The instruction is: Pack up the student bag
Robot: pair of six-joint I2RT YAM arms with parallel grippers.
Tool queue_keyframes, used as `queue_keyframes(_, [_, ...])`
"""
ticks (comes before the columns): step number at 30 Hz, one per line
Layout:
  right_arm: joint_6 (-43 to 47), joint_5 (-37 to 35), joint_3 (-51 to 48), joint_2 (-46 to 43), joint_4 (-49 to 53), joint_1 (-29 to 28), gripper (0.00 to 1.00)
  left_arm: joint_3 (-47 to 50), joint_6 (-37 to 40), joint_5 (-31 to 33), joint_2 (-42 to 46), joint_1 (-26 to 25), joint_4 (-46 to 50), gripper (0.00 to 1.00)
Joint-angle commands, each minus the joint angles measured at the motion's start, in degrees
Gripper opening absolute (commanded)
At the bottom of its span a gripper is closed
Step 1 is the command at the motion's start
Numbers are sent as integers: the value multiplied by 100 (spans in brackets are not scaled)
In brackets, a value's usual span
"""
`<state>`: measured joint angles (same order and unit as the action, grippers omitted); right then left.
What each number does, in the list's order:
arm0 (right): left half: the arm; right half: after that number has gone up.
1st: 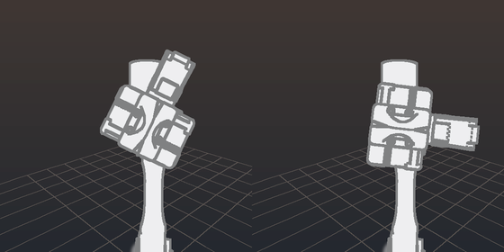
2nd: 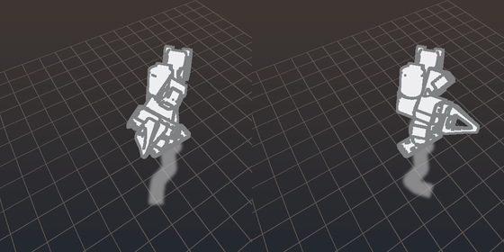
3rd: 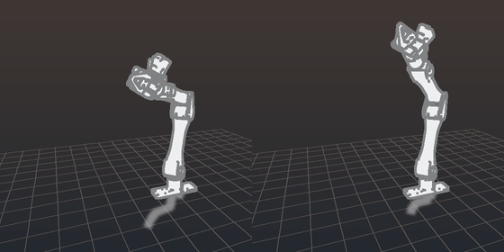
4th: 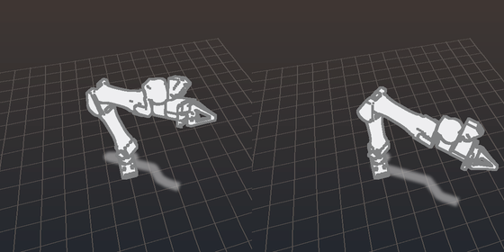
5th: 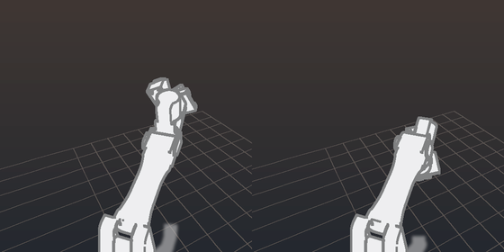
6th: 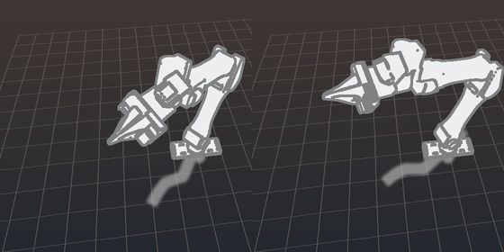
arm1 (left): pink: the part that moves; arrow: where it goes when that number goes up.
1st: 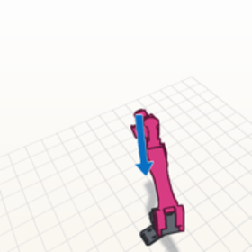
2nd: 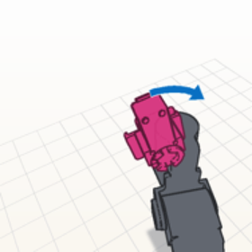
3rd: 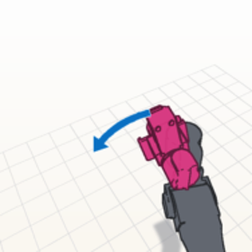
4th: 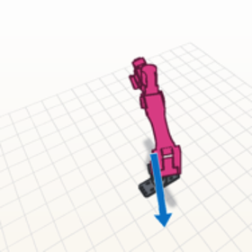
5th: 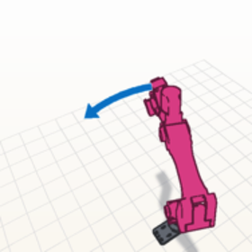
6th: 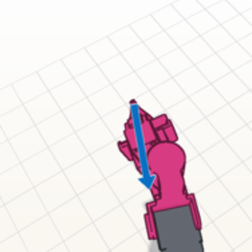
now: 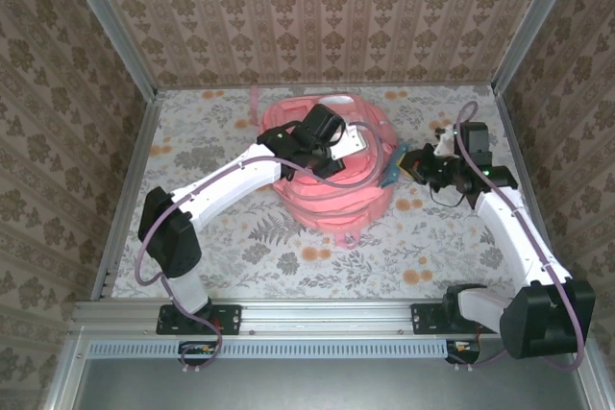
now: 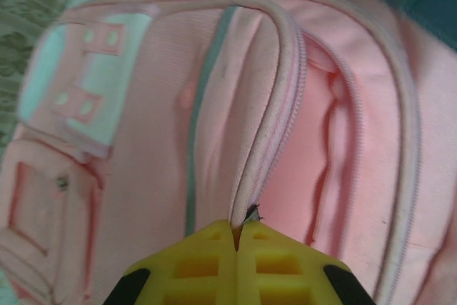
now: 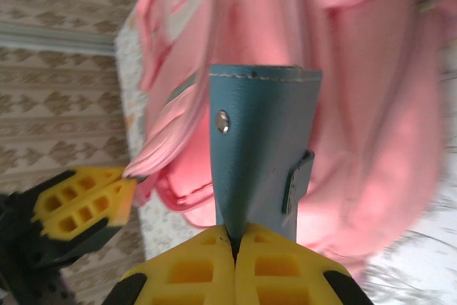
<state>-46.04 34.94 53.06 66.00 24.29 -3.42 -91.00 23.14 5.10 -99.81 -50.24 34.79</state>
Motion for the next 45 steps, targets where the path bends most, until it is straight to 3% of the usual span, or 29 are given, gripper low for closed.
queue_keyframes(1, [-828,504,-286,-14,-1419,-510,6,108,-318,724,310,-3,-981,0])
queue_keyframes(6, [-1676,312,-691,187,-2874,-998,4,-17,-471,681,273,-8,-1158,0])
queue_keyframes(18, [-2719,-227,-1261,604,-4873,-1117,3,-367,-967,724,43,-3,-1174,0])
queue_keyframes(29, [-2930,-1074,-856,1982,-5005,-1414,4,-572,-1323,443,-174,16,-1216,0])
queue_keyframes(34, [-3016,-1269,-464,2525,-4996,-1566,12,-733,-1518,335,-386,30,-1200,0])
queue_keyframes(40, [-3275,-1102,-560,2645,-4953,-1547,42,-738,-1874,33,-449,220,-1078,0])
queue_keyframes(41, [-3243,-1172,-690,2444,-4750,-1530,45,-709,-1967,-122,-407,282,-1017,1])
queue_keyframes(45, [-2966,-1381,-860,1599,-3388,-1481,48,-67,-2269,-893,103,549,-1323,33])
